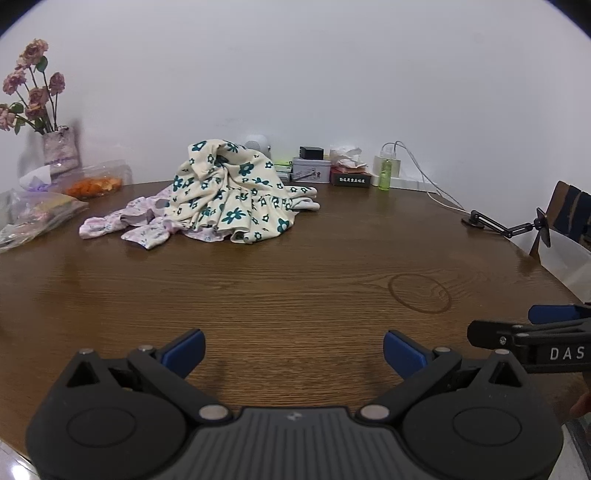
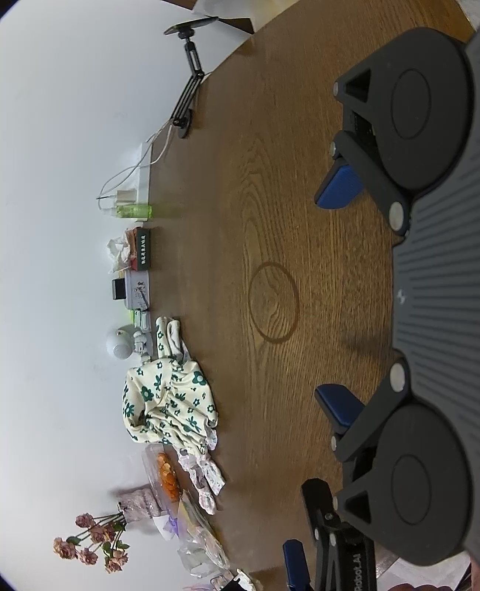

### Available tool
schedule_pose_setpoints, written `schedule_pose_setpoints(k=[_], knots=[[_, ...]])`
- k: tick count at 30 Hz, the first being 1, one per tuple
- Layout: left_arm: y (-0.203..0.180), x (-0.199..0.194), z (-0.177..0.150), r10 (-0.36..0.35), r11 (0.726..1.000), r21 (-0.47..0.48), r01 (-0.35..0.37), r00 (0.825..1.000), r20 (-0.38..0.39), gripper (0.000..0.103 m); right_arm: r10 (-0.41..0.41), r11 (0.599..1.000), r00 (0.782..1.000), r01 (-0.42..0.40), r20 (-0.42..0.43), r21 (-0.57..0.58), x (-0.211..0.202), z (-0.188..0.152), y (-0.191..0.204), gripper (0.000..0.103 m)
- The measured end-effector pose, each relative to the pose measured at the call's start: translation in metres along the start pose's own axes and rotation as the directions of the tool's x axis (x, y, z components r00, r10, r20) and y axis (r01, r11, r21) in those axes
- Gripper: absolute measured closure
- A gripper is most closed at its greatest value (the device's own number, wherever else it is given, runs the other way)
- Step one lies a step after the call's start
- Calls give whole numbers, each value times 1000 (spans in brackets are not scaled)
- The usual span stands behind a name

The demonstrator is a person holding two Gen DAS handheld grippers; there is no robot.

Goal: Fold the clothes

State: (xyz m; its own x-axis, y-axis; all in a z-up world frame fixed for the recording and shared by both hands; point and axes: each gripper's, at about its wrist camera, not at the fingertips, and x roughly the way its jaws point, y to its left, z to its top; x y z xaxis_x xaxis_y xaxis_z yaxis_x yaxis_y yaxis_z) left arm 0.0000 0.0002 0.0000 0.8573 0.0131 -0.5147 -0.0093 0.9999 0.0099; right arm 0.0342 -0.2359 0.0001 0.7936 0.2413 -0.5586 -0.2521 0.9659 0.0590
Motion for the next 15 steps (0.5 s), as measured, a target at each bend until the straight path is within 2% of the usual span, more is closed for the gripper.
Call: schedule_pose_setpoints(k=[3,5,11,15], knots=[[1,-1,0,17,1000,-17,-17,1000,-18,0,3,1000,1000,-2,-22,22,3,-1,2,0],[3,10,1,-1,999,-40,-2,997,-73,0,8,999,1000,-7,-29,35,5,-2,0,0],[17,7,-5,-37,996,-78,34,998,-45,0,21,999,999,-20,-34,51,10,-5,-4,0],[17,8,-6,-37,996,-84,33,998,-51,0,23,998,999,-21,-40,52,11,-5,-3,0]])
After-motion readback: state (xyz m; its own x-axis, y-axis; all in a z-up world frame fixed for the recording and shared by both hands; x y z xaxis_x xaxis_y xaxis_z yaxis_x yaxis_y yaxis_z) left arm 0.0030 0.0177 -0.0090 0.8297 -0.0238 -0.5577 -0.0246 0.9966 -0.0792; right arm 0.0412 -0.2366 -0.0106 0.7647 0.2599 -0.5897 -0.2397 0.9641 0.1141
